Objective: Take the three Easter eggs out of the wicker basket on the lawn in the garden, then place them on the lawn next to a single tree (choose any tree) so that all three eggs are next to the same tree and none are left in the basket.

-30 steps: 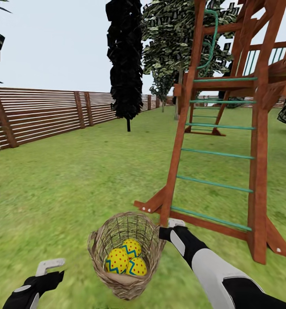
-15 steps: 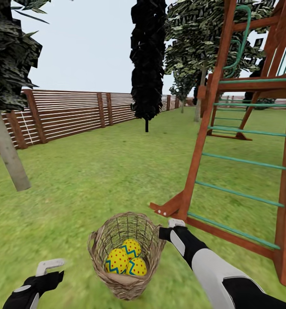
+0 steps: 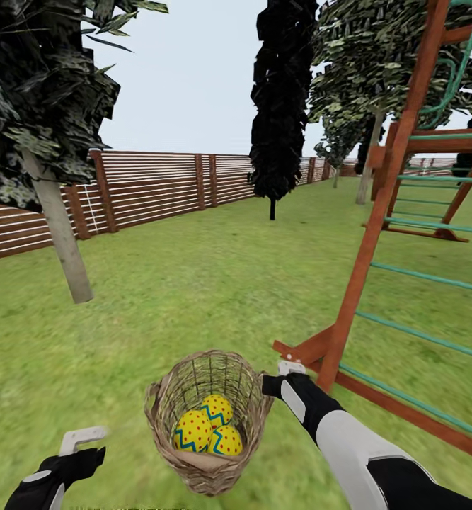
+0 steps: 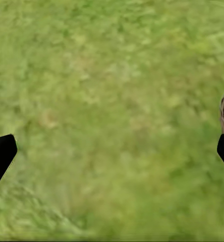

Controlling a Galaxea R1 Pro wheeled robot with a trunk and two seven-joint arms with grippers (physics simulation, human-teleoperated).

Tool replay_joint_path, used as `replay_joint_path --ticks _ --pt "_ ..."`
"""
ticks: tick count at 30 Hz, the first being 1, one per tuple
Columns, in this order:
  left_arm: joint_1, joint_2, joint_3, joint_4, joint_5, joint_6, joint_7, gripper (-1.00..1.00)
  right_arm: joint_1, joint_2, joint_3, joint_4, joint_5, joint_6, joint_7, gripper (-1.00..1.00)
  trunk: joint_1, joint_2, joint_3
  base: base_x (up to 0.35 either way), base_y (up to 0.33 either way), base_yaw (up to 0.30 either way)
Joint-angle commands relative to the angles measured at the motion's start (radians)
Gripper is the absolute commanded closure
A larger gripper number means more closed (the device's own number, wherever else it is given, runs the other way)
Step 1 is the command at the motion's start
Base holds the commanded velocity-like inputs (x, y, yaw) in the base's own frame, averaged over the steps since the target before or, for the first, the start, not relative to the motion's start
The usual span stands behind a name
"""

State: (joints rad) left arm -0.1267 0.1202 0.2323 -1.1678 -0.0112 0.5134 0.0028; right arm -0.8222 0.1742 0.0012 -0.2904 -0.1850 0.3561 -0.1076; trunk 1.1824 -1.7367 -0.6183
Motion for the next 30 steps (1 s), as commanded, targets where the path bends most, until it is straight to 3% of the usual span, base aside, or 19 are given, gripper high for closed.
replay_joint_path --ticks 1,12,19,22,24,30 --pt "-0.001 0.0 0.0 -0.001 -0.001 0.005 0.0 -1.0 0.0 0.0 -0.003 -0.003 -0.014 0.004 -0.006 1.0 -0.004 0.007 0.002 0.0 0.0 0.291" --pt "-0.002 0.005 0.006 -0.001 0.005 0.007 0.006 -1.0 0.0 0.0 -0.003 -0.003 -0.014 0.004 -0.005 1.0 -0.046 0.084 0.037 0.0 0.0 0.291" --pt "-0.003 0.006 0.051 -0.001 0.012 0.007 0.006 -1.0 0.0 0.0 -0.003 -0.003 -0.014 0.004 -0.004 1.0 -0.073 0.133 0.059 0.0 0.0 0.291" --pt "-0.004 0.006 0.126 -0.003 0.014 0.007 0.005 -1.0 0.0 0.0 -0.003 -0.003 -0.014 0.004 -0.004 1.0 -0.085 0.154 0.068 0.0 0.0 0.291" --pt "-0.004 0.005 0.144 -0.004 0.015 0.008 0.005 -1.0 0.0 0.0 -0.003 -0.003 -0.014 0.004 -0.004 1.0 -0.092 0.168 0.074 0.0 0.0 0.291" --pt "-0.004 0.004 0.155 -0.004 0.016 0.005 0.005 -1.0 0.0 0.0 -0.003 -0.003 -0.014 0.004 -0.004 1.0 -0.115 0.21 0.093 0.0 0.0 0.291"
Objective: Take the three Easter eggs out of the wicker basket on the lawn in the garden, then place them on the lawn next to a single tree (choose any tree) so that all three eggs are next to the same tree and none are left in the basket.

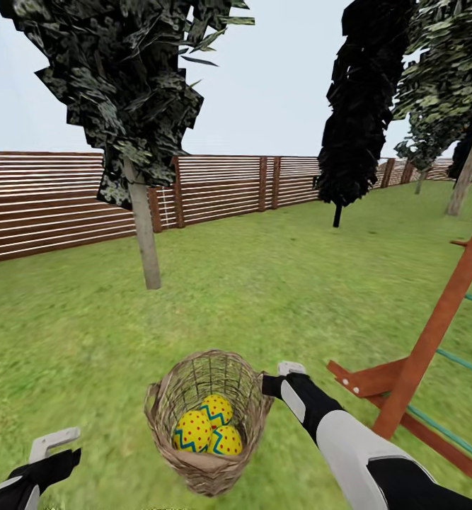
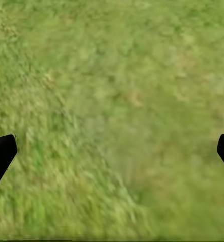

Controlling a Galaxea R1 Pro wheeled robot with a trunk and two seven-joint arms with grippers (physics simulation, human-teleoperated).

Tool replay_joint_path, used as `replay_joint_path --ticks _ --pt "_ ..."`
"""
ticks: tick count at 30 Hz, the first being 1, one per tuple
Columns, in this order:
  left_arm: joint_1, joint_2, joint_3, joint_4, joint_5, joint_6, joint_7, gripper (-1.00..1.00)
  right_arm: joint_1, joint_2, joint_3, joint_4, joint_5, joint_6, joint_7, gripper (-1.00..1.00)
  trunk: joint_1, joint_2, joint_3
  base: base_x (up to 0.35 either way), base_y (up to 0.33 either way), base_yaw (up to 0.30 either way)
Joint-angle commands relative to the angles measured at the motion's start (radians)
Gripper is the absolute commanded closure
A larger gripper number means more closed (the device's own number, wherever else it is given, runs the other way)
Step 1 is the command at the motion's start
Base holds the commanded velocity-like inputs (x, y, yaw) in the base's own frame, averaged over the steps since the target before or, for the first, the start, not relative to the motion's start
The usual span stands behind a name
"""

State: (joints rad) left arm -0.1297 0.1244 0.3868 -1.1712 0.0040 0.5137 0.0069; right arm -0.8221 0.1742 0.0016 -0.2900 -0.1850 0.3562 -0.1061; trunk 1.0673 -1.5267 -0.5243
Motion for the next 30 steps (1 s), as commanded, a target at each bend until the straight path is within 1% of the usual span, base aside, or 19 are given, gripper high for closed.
replay_joint_path --ticks 1,30 --pt "-0.001 0.0 0.0 -0.002 0.001 0.005 0.001 -1.0 0.0 0.0 -0.003 -0.003 -0.014 0.004 -0.006 1.0 -0.004 0.007 0.002 0.0 0.0 0.291" --pt "0.001 0.001 0.001 -0.004 0.001 0.004 -0.01 -1.0 0.0 0.0 -0.003 -0.001 -0.014 0.004 0.0 1.0 -0.115 0.21 0.093 0.0 0.0 0.291"
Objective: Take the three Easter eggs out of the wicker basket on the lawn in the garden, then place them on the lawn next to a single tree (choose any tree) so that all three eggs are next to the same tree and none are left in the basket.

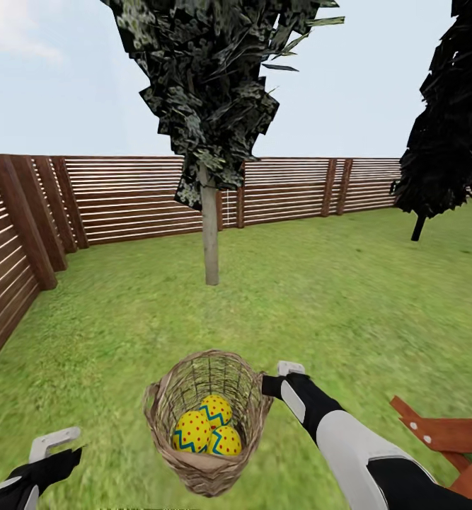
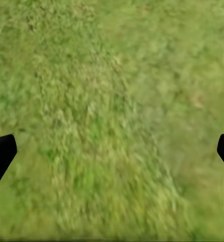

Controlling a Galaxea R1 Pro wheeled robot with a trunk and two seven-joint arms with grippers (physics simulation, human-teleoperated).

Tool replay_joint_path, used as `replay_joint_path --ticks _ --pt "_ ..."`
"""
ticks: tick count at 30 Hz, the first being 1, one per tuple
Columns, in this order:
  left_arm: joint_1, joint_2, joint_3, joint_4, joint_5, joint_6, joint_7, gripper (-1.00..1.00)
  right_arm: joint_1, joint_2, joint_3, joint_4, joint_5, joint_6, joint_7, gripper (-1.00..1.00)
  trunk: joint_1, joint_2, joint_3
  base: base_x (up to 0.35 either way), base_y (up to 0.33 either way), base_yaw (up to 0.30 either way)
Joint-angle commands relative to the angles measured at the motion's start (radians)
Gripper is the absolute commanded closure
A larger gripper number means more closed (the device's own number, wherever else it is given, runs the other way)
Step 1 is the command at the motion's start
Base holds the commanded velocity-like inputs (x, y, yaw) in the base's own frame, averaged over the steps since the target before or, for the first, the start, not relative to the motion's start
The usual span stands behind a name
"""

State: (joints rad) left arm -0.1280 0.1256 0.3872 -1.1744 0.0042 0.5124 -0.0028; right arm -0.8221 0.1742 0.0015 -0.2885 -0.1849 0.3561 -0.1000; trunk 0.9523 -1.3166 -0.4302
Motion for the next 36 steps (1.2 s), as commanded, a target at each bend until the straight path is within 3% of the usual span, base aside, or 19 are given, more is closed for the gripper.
replay_joint_path --ticks 1,10,29,36 --pt "-0.001 0.0 0.0 -0.001 0.0 0.005 0.0 -1.0 0.0 0.0 -0.003 -0.003 -0.015 0.004 -0.006 1.0 -0.004 0.007 0.002 0.0 0.0 0.291" --pt "0.0 0.0 0.0 0.0 0.0 0.006 0.0 -1.0 0.0 0.0 -0.003 -0.003 -0.015 0.002 -0.005 1.0 -0.038 0.07 0.03 0.0 0.0 0.273" --pt "-0.001 -0.002 0.0 0.004 -0.001 -0.003 0.0 -1.0 0.0 0.0 -0.003 -0.003 -0.015 0.0 -0.005 1.0 -0.111 0.203 0.09 0.0 0.0 0.008" --pt "-0.001 0.0 -0.001 0.003 -0.001 -0.009 -0.003 -1.0 0.0 0.0 -0.003 -0.003 -0.015 0.0 -0.004 1.0 -0.111 0.203 0.09 0.103 0.0 0.0"
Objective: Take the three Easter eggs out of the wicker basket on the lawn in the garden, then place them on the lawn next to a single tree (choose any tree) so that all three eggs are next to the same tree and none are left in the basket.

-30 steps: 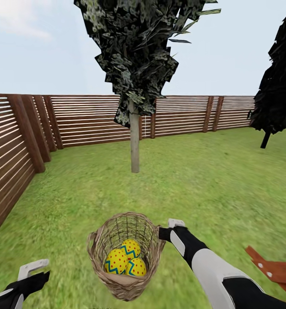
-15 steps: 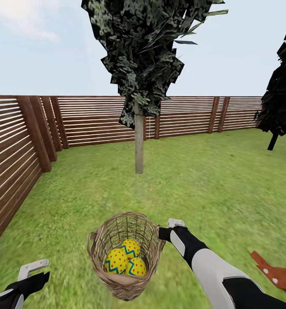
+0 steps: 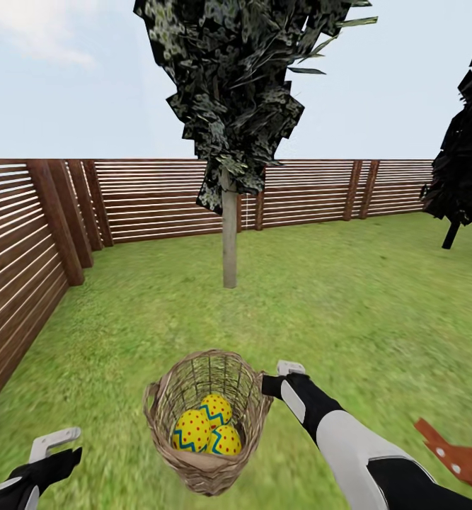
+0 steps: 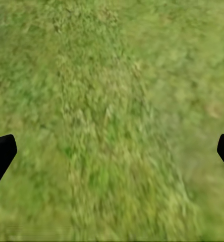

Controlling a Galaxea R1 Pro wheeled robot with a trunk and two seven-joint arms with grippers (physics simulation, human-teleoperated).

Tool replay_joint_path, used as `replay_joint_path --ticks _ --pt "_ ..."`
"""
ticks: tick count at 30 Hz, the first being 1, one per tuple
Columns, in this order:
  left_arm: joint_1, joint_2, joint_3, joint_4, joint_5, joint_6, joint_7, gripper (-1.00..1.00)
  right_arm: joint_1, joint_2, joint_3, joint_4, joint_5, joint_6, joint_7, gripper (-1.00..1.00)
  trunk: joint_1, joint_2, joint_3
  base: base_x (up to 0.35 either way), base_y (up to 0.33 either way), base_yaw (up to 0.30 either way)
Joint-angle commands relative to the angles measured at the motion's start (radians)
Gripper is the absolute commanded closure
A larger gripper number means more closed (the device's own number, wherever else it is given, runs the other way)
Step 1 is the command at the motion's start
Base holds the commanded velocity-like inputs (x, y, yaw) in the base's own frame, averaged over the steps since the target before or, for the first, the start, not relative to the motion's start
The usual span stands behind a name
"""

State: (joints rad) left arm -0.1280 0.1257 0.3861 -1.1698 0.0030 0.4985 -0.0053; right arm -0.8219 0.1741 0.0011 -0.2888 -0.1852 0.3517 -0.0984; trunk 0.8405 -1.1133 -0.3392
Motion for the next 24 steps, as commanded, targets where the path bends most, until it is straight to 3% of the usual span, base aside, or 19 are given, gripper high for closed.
replay_joint_path --ticks 1,24 --pt "-0.001 0.0 0.0 -0.001 0.0 0.005 -0.001 -1.0 0.0 0.0 -0.003 -0.003 -0.014 0.004 -0.006 1.0 0.001 -0.001 -0.001 0.295 0.0 0.0" --pt "0.001 0.0 -0.001 0.001 -0.003 -0.005 0.001 -1.0 0.0 0.0 -0.003 -0.003 -0.014 0.003 0.006 1.0 0.001 -0.001 -0.001 0.319 0.0 0.051"
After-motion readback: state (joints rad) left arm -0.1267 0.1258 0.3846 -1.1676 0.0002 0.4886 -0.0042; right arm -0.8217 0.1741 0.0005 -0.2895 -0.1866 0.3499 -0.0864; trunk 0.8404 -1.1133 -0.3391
